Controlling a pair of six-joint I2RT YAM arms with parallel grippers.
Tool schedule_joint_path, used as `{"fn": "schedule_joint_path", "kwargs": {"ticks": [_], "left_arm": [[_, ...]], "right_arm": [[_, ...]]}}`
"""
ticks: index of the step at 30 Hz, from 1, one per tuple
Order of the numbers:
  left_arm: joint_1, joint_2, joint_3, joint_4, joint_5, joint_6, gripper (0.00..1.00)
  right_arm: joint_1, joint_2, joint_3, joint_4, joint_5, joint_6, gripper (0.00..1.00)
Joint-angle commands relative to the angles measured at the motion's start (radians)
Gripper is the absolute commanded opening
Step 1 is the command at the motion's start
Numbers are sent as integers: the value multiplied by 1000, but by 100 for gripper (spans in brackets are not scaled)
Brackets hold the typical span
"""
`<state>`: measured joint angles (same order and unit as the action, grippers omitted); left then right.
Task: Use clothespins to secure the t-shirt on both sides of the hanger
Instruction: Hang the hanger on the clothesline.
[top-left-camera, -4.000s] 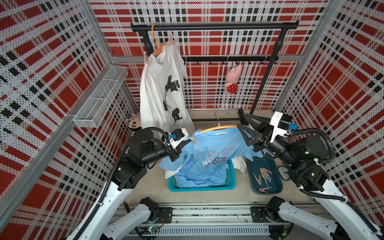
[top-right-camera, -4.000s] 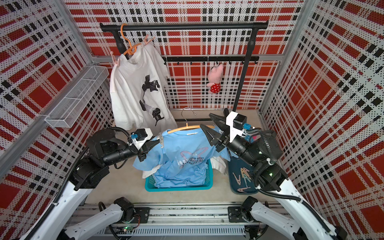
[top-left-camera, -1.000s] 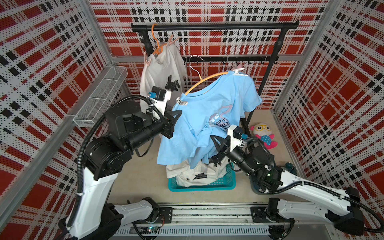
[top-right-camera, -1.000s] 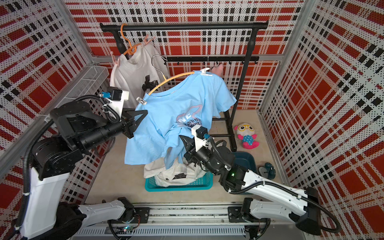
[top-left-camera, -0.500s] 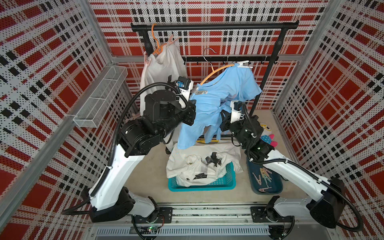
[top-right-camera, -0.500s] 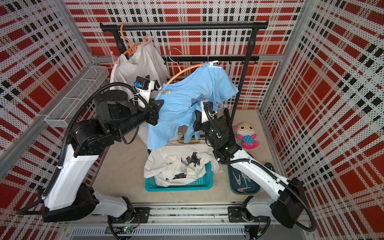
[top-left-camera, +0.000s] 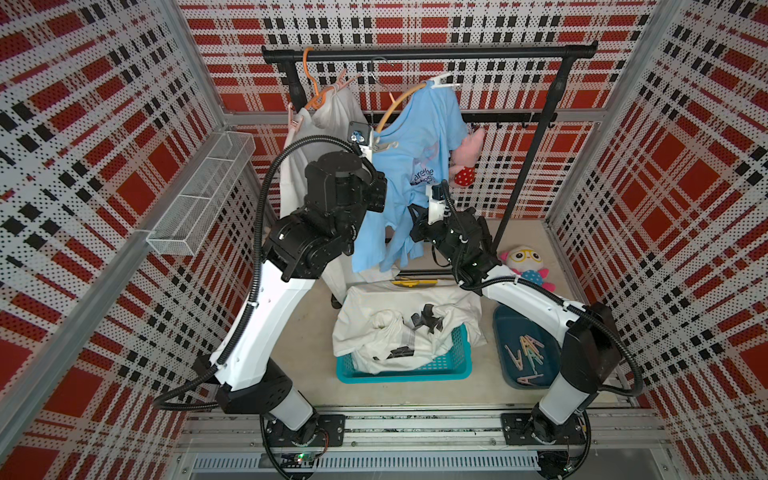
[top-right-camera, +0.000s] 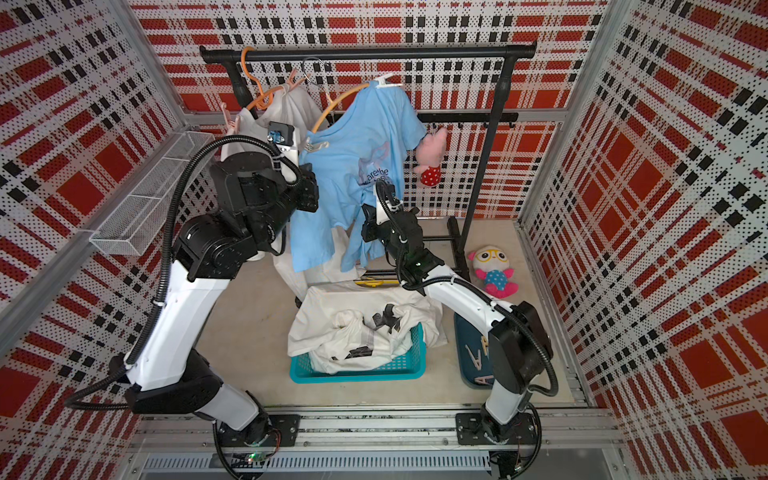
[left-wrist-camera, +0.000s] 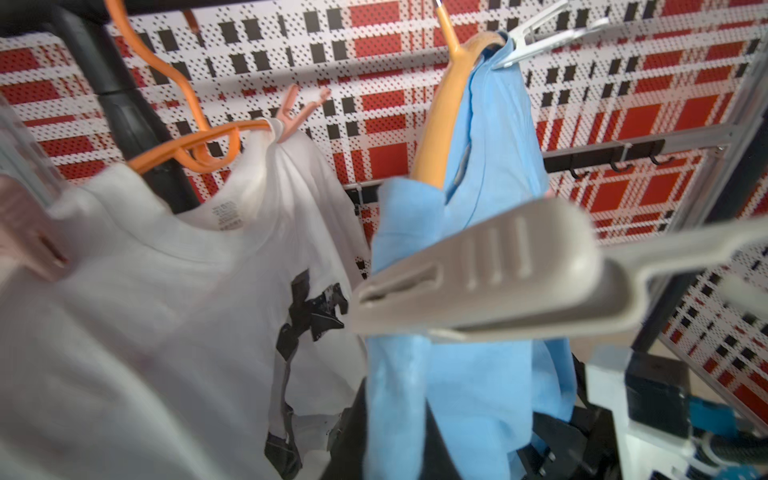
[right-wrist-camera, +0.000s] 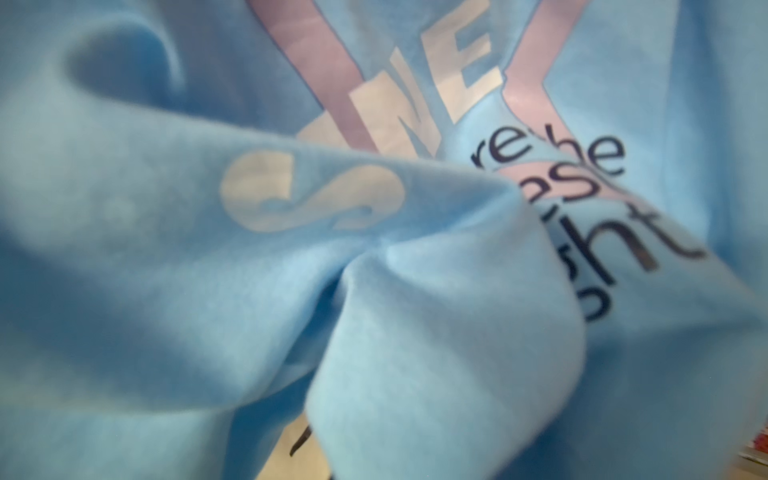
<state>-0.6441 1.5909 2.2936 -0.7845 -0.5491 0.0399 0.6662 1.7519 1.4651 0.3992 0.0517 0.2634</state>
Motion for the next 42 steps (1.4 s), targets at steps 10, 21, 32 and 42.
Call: {"fn": "schedule_joint_path", "kwargs": {"ticks": [10,21,32,42], "left_arm": [[119,58,65,188,129,5,0],[144,116,113,202,135,14,0],[156,161,135,180,111,43,0],[150,159,78,136,60,49,0]], "right_arm": [[-4,122,137,131,-129,150,0],[-4,154,175,135,-155,176,0],[-4,176,192,128,-178,224,0],[-2,162,118,135,-200,227,0]]}}
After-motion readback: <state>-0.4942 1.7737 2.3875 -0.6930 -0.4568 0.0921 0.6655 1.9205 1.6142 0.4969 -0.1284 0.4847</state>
